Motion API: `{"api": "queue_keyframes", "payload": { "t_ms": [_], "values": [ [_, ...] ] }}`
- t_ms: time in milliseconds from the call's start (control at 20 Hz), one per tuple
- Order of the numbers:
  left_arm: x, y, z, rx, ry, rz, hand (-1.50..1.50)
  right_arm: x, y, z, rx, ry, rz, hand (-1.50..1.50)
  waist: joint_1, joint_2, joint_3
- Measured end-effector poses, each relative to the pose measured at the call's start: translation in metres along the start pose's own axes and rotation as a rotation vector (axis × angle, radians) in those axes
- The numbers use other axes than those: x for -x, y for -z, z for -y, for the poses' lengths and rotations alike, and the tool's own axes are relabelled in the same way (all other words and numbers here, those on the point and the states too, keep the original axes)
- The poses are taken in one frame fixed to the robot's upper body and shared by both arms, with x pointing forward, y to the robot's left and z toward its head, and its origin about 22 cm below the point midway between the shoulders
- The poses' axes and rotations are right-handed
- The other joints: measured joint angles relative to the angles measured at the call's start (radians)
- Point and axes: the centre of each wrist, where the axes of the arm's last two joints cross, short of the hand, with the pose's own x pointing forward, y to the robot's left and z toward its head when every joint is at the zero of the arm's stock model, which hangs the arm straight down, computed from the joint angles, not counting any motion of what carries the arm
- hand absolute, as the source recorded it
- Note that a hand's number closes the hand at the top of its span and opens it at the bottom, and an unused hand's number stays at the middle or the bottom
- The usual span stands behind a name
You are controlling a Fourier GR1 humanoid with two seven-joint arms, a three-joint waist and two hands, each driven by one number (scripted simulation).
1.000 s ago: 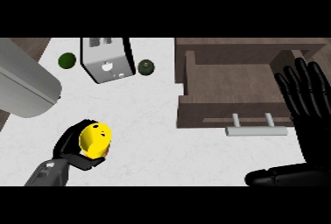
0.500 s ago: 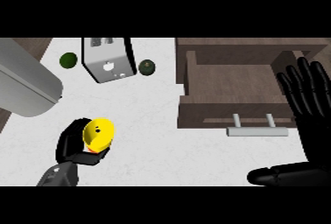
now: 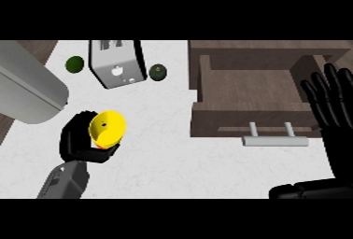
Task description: Pick up the cup, place it into the drawer and close the drawer
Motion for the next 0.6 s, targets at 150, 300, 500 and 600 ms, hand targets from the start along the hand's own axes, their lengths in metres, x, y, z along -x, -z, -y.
{"api": "queue_keyframes", "payload": {
  "t_ms": [150, 300, 500, 600],
  "values": [
    [-0.009, 0.011, 0.022, 0.065, -0.020, 0.018, 1.50, 0.003, 0.000, 0.001, 0.003, 0.003, -0.004, -1.50, 0.002, -0.001, 0.000],
    [-0.025, 0.025, 0.044, 0.116, -0.040, 0.041, 1.50, 0.008, -0.001, 0.003, 0.004, 0.000, -0.009, -1.50, 0.004, -0.001, 0.000],
    [-0.051, 0.048, 0.076, 0.160, -0.066, 0.050, 1.50, 0.011, -0.001, 0.006, 0.006, 0.000, -0.005, -1.50, 0.003, 0.000, 0.000],
    [-0.063, 0.062, 0.092, 0.173, -0.074, 0.057, 1.50, 0.009, 0.002, 0.004, 0.007, 0.002, -0.001, -1.50, 0.001, 0.001, 0.000]
  ]
}}
